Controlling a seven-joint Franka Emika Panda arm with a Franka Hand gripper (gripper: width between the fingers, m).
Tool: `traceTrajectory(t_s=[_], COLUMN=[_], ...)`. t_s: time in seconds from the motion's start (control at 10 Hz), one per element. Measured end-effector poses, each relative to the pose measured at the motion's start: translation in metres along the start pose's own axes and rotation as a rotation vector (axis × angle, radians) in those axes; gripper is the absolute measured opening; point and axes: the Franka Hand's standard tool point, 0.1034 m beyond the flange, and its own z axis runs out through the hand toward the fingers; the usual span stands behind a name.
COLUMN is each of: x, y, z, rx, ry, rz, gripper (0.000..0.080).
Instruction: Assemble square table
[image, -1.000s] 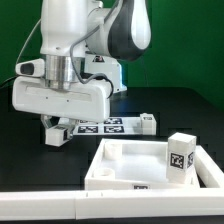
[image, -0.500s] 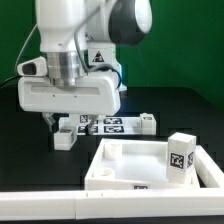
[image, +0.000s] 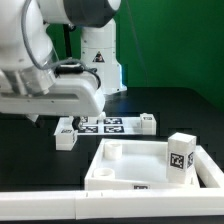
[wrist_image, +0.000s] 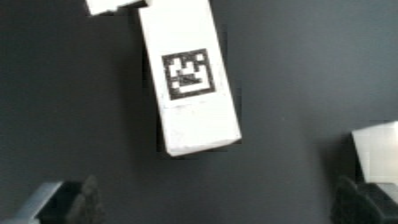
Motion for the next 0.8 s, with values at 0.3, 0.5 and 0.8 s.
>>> traceTrajectory(t_s=[0.3,0.5,0.8], x=[-0.012,-0.001,-0.002], y=[-0.004,-0.001,0.001], z=[0.007,0.02,0.023], rx=[0.011,0.009,0.013], ry=[-0.202,-0.188,-0.192], rz=[0.0,-0.082,-0.087], gripper=[0.0649,0.0649,0.0649])
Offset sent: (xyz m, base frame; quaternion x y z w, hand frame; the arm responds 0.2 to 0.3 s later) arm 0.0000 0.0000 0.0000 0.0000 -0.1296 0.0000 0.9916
